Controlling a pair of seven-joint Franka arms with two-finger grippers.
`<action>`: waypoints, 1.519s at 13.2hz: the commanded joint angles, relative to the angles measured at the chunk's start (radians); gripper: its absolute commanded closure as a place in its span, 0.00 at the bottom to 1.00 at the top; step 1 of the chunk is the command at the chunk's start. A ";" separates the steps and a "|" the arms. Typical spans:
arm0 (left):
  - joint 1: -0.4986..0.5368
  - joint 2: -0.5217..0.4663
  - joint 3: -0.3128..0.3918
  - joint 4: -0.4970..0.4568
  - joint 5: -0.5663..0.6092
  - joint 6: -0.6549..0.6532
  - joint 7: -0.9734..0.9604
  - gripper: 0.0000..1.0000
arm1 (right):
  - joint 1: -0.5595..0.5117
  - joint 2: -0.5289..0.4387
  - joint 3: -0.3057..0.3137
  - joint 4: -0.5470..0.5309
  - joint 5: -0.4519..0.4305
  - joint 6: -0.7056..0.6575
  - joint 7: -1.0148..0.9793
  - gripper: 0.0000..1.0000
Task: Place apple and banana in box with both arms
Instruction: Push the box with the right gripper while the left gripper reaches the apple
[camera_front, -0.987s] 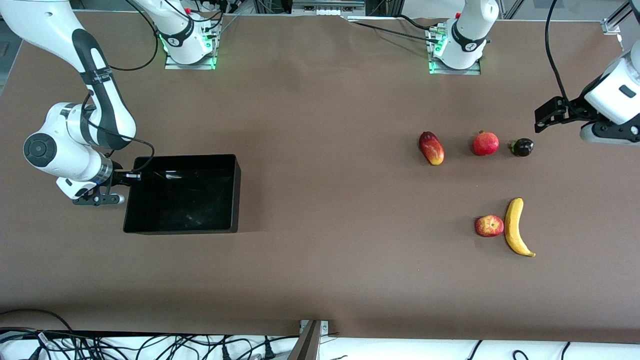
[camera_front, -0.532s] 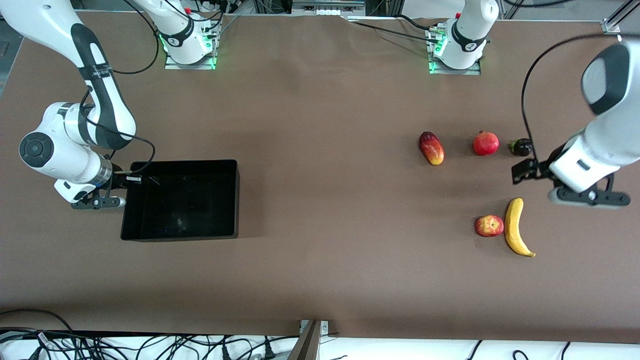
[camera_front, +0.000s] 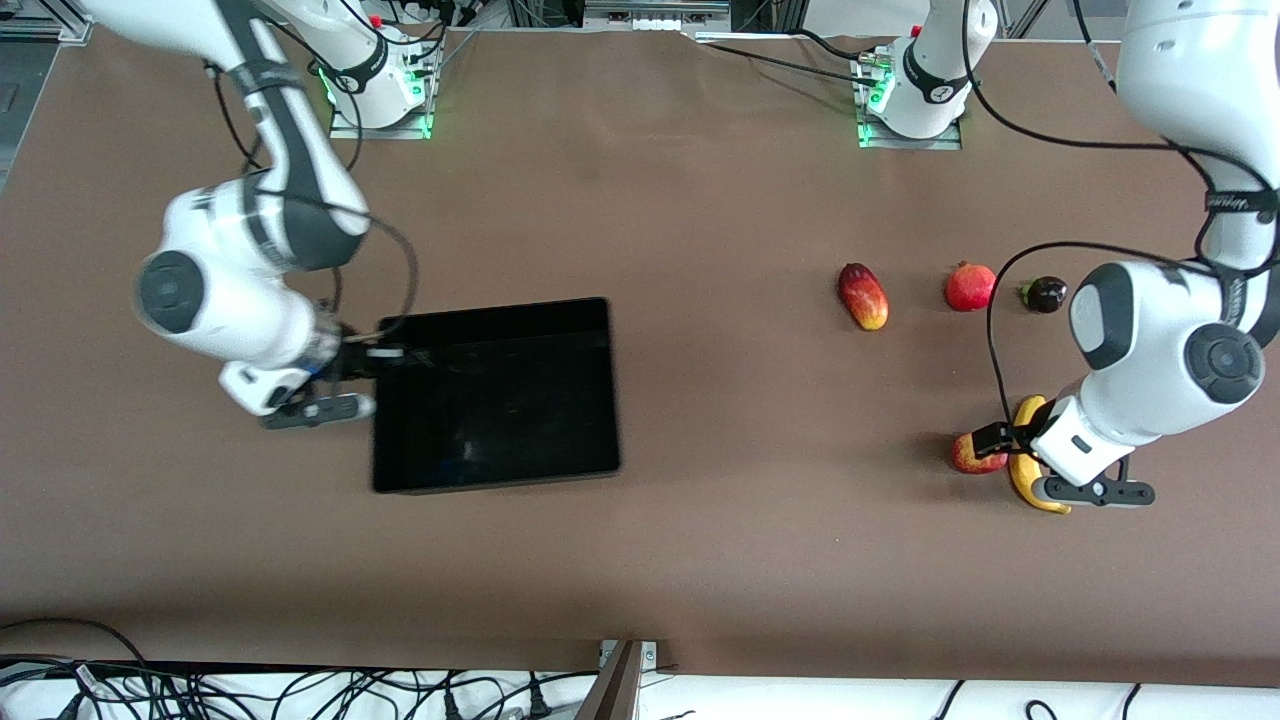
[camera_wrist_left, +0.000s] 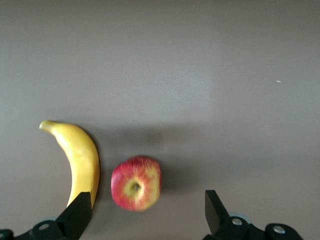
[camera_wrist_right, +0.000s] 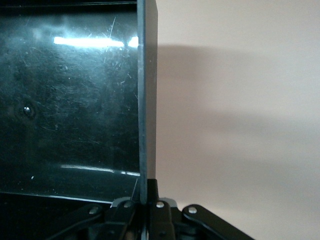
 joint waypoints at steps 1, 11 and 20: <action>0.004 0.059 -0.003 0.010 -0.022 0.066 0.035 0.00 | 0.171 0.077 -0.009 0.084 0.021 -0.006 0.210 1.00; 0.024 0.146 -0.001 -0.042 -0.010 0.232 0.045 0.00 | 0.469 0.322 -0.019 0.218 0.005 0.236 0.541 1.00; 0.040 0.134 -0.001 -0.160 -0.010 0.299 0.042 0.94 | 0.448 0.239 -0.090 0.242 -0.007 0.152 0.508 0.00</action>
